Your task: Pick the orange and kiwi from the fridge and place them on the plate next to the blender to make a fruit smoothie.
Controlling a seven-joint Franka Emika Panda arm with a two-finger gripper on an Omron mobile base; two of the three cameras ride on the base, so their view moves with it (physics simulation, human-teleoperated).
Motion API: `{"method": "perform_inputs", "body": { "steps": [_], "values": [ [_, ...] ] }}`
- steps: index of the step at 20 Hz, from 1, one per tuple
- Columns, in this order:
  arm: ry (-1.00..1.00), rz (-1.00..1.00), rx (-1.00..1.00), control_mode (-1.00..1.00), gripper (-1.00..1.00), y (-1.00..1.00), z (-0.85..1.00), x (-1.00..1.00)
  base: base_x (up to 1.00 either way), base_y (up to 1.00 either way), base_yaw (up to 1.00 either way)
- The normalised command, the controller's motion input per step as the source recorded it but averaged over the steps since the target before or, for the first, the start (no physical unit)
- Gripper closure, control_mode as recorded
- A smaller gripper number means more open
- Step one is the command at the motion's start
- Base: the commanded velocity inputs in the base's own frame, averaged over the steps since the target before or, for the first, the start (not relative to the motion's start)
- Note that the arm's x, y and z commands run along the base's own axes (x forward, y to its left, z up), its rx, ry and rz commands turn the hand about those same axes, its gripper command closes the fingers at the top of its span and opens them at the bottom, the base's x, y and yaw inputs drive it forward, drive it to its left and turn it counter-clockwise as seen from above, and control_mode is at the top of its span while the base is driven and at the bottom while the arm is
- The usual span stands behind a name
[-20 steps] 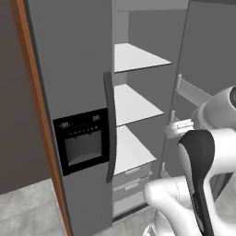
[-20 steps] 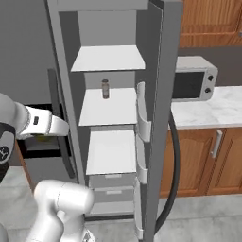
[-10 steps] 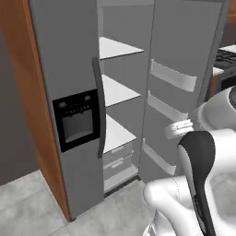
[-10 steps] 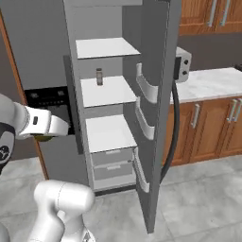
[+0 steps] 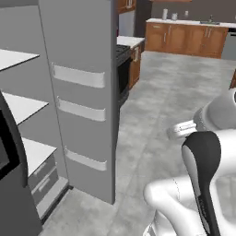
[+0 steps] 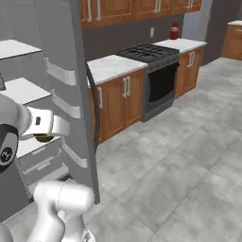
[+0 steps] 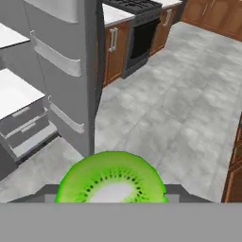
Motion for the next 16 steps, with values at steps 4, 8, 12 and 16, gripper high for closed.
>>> {"method": "perform_inputs", "body": {
  "steps": [4,8,12,16],
  "values": [
    [0.0,0.0,0.0,1.0,1.0,0.0,0.0,0.0,-0.14,0.0,-0.9],
    [0.0,0.0,0.0,1.0,1.0,0.0,0.0,0.0,-0.06,0.0,-0.92],
    [0.0,0.0,0.0,1.0,1.0,0.0,0.0,0.0,-0.04,-0.01,-0.91],
    [0.0,0.0,0.0,1.0,1.0,0.0,0.0,0.0,0.11,-0.24,-0.75]
  ]
}}
